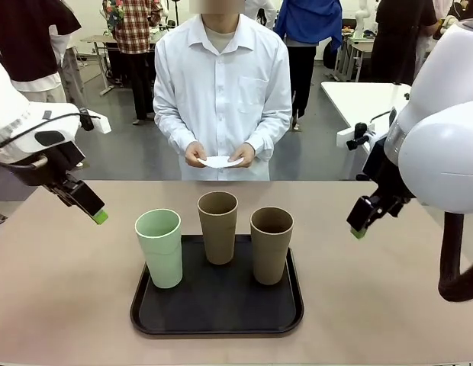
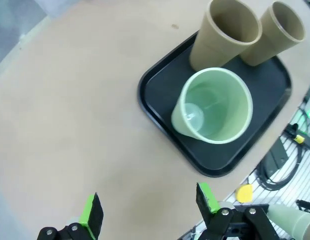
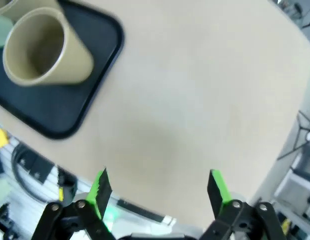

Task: Place coasters on the table and set cups on them.
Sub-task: Pick up one Reusable plastic cup and place it on a coaster set by the human.

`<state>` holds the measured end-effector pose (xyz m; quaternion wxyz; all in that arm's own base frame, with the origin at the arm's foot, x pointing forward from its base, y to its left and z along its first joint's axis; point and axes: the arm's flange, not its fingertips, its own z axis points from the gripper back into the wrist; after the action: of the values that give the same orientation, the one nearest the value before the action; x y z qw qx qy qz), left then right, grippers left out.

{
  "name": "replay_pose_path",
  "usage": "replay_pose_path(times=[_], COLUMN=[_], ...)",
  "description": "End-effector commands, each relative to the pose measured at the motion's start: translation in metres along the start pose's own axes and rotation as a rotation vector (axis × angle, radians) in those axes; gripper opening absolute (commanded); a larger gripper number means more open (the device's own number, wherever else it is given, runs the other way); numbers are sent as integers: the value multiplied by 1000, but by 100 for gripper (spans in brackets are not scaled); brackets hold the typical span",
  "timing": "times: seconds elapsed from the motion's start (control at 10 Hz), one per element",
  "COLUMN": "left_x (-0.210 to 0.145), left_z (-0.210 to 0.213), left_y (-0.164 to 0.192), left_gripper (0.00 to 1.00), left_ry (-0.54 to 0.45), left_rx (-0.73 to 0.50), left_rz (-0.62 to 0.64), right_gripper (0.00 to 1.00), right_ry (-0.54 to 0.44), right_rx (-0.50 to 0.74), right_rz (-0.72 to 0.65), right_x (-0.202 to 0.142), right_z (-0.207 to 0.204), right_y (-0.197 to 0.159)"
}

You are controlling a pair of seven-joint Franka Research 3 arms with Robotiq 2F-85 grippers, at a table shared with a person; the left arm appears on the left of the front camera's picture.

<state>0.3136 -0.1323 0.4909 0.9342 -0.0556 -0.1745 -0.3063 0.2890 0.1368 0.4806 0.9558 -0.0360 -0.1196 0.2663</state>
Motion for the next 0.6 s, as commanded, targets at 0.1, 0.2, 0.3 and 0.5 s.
replay_pose_path(times=[0.1,0.2,0.3,0.5], left_x=[3,3,0,-11], left_z=[-11,-11,-1,16], left_y=[8,8,1,34], left_gripper=[100,100,100,100], left_ry=[13,13,2,-142], left_rx=[33,33,5,-327], left_rz=[-11,-11,2,157], right_gripper=[100,100,100,100], right_ry=[-52,1,-136,-334], right_rx=[-17,-1,287,692], right_rz=[-5,0,-104,-313], right_x=[12,-2,-6,-32], right_z=[-7,3,-6,-7], right_y=[-12,1,-24,-66])
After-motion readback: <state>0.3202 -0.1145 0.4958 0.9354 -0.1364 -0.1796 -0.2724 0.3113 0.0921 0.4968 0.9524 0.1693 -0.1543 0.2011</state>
